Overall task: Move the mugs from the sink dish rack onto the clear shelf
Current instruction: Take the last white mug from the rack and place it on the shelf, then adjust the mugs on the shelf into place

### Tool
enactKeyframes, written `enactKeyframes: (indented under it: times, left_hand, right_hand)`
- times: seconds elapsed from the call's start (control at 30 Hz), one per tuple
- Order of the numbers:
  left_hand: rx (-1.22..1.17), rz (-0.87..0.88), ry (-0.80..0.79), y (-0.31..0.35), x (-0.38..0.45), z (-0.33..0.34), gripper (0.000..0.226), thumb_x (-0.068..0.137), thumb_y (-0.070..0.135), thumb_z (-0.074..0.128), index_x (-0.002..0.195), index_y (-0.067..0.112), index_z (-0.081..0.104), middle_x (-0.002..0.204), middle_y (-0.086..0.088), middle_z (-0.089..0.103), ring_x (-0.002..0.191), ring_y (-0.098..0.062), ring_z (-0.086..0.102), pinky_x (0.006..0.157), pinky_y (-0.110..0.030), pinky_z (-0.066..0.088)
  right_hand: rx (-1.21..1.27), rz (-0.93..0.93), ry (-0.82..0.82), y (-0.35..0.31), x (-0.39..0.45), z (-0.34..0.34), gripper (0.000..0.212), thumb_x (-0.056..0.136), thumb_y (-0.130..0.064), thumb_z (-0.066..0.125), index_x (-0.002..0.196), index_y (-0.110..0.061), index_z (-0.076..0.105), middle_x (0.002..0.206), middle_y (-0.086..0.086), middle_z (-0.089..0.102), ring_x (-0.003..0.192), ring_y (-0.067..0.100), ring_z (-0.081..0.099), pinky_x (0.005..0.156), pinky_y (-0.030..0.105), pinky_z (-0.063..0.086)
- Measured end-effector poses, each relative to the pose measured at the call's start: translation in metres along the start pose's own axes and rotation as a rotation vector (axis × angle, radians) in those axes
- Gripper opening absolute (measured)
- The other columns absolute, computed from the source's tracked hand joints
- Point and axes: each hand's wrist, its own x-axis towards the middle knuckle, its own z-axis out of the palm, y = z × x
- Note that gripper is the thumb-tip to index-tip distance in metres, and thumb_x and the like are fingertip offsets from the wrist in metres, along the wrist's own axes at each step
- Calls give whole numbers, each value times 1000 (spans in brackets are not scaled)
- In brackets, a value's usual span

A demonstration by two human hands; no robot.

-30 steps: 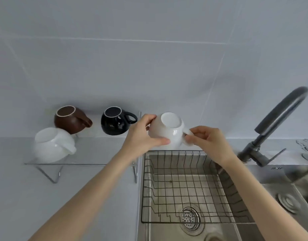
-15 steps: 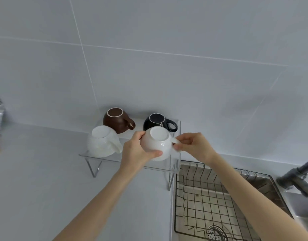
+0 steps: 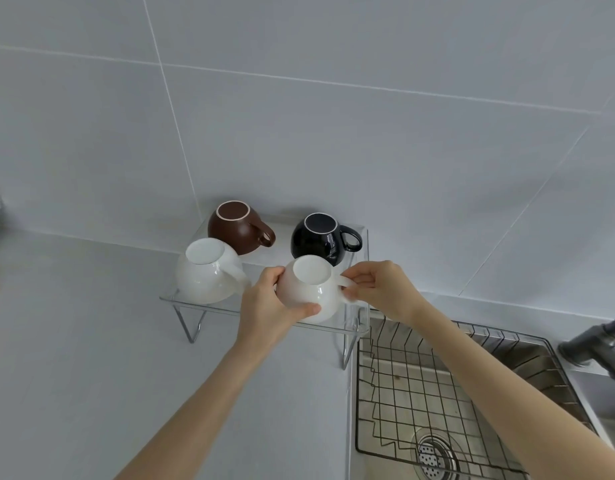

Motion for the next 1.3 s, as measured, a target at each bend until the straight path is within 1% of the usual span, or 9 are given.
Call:
enactKeyframes:
  times: [0.13, 0.4, 0.53, 0.63, 0.77, 0.93, 1.13, 1.23, 1.3]
  left_hand:
    - [-6, -12, -26, -1, -1, 0, 75, 49, 26, 86, 114, 15, 50, 108, 4, 59, 105, -19, 57, 92, -35, 48]
    - [42, 43, -154, 11, 2, -19, 78, 59, 37, 81, 125, 15, 45, 129, -2, 52, 119, -19, 48, 100, -33, 41]
    - [74, 154, -45, 24, 19, -69, 70, 60, 25, 82, 122, 16, 51, 117, 10, 52, 108, -8, 49, 86, 0, 30]
    - [252, 144, -47, 15, 40, -107, 85, 51, 30, 87, 126, 22, 47, 133, 3, 48, 122, -14, 43, 95, -14, 27]
    - [289, -43, -147, -13, 55, -136, 99, 49, 26, 87, 134, 23, 37, 146, 0, 35, 134, -17, 33, 108, -28, 25]
    - [148, -109, -182, -32, 55, -145, 108, 27, 43, 78, 129, 26, 46, 121, 6, 55, 116, -16, 52, 97, -27, 39]
    - [133, -54, -118, -38, 55, -142, 97, 36, 35, 87, 125, 22, 51, 117, 2, 62, 109, -17, 57, 93, -27, 43]
    - [139, -24, -30, -39, 51, -135, 83, 48, 21, 89, 123, 19, 53, 108, 2, 62, 105, -19, 57, 89, -26, 42]
    - [162, -25, 11, -40, 49, -131, 86, 48, 27, 88, 125, 19, 51, 113, 1, 63, 108, -19, 57, 93, -29, 44]
  right_hand:
    - [-13, 17, 0, 1, 1, 0, 20, 74, -1, 67, 85, -18, 68, 76, -6, 68, 60, -11, 62, 69, 6, 52]
    - [-110, 23, -73, -23, 9, -10, 33, 72, -8, 73, 103, -10, 64, 98, 7, 67, 97, 22, 65, 95, 32, 51]
    - [-131, -144, 30, -59, 21, -2, 23, 81, -10, 63, 104, -10, 67, 101, 4, 69, 87, 12, 62, 86, 16, 47]
    - [-310, -302, 48, -82, 27, 25, 19, 85, -13, 57, 98, -10, 70, 99, 5, 72, 81, 13, 61, 80, 24, 48]
    - [-553, -338, -58, -90, 38, 77, 28, 88, -28, 53, 110, -14, 63, 110, 12, 69, 103, 31, 61, 86, 39, 50]
    - [-748, -285, -129, -86, 49, 112, 33, 87, -37, 52, 104, -10, 59, 99, 14, 68, 94, 34, 59, 66, 33, 37]
    - [-692, -265, -150, -90, 63, 106, 23, 81, -29, 59, 88, -8, 64, 90, 13, 69, 76, 27, 51, 49, 27, 29]
    - [-671, -235, -154, -88, 67, 104, 24, 80, -27, 60, 92, -7, 66, 93, 12, 71, 85, 31, 60, 65, 36, 46]
    - [-650, -226, -157, -87, 70, 102, 24, 79, -27, 61, 93, -8, 66, 93, 12, 72, 89, 32, 62, 74, 40, 51]
